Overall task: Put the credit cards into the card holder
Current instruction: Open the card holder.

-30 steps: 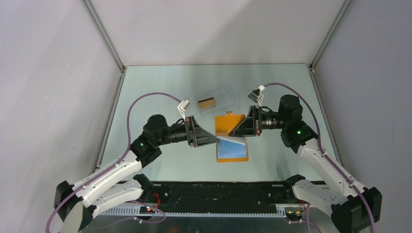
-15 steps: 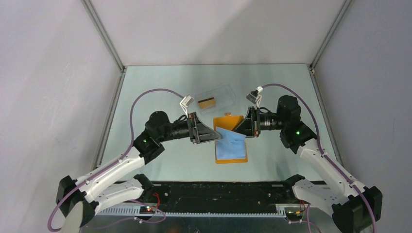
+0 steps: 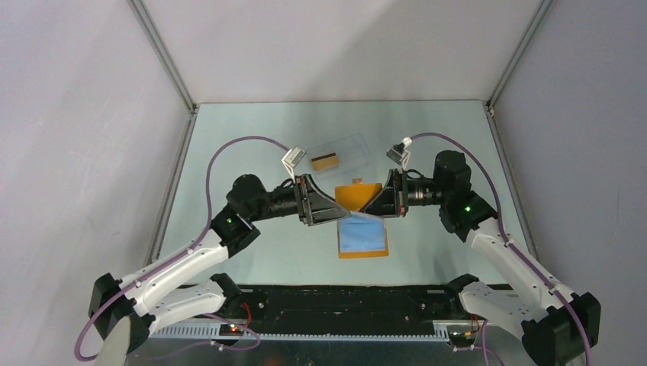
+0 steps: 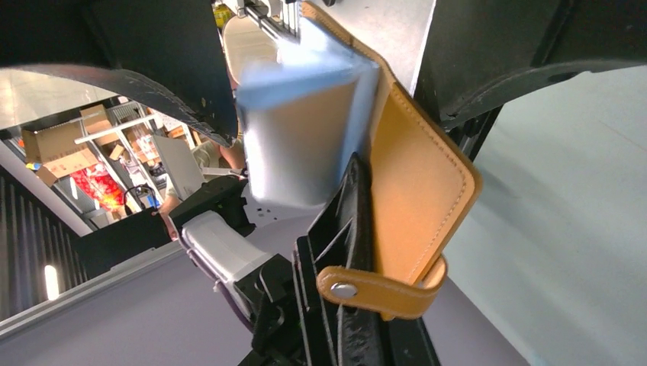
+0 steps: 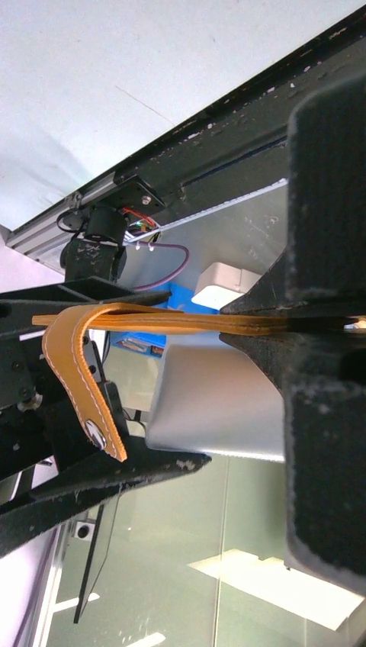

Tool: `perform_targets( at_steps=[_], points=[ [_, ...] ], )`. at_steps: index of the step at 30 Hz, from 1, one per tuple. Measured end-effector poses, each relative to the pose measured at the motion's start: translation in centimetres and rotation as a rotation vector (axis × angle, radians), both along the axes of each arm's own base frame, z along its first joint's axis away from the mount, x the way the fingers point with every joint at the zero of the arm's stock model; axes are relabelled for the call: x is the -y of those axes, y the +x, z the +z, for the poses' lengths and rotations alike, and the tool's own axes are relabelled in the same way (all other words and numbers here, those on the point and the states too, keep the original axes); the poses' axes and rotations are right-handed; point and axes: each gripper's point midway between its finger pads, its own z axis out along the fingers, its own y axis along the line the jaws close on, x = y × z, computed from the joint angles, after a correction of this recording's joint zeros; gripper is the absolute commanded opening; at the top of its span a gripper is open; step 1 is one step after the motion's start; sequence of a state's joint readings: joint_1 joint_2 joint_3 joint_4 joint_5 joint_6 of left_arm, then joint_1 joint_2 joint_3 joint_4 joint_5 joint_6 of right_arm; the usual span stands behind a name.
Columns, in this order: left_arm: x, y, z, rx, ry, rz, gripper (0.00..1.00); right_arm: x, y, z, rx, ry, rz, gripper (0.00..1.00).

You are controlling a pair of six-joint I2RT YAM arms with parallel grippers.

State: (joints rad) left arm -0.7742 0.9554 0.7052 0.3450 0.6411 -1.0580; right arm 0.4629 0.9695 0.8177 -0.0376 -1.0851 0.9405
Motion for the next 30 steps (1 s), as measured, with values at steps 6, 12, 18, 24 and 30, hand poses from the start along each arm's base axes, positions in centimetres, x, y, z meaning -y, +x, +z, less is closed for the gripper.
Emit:
perform_targets(
  at_steps=[6,12,18,24,30],
  points=[
    [0.0,-0.4,1.0,0.012,-0.037,-0.024,0.84,-0.1,-0.3,-0.3,0.014,-0.009,0.013,0.00],
    [0.2,-0.6,0.8,0.005,-0.044,-0.049,0.79,0.0,-0.6,-0.3,0.029,-0.008,0.018,0.00],
    [-0.1,-1.0,-1.0,-0.014,-0.022,-0.053,0.78,0.0,-0.5,-0.4,0.021,-0.013,0.013,0.00],
    [-1.7,-1.2,-4.2,-0.037,0.054,0.010,0.80,0.2,-0.4,-0.6,0.006,-0.021,0.003,0.00],
    [-3.1,-1.6,-6.3,-0.049,0.109,0.065,0.79,0.2,-0.1,-0.7,-0.003,-0.027,-0.010,0.00]
  ],
)
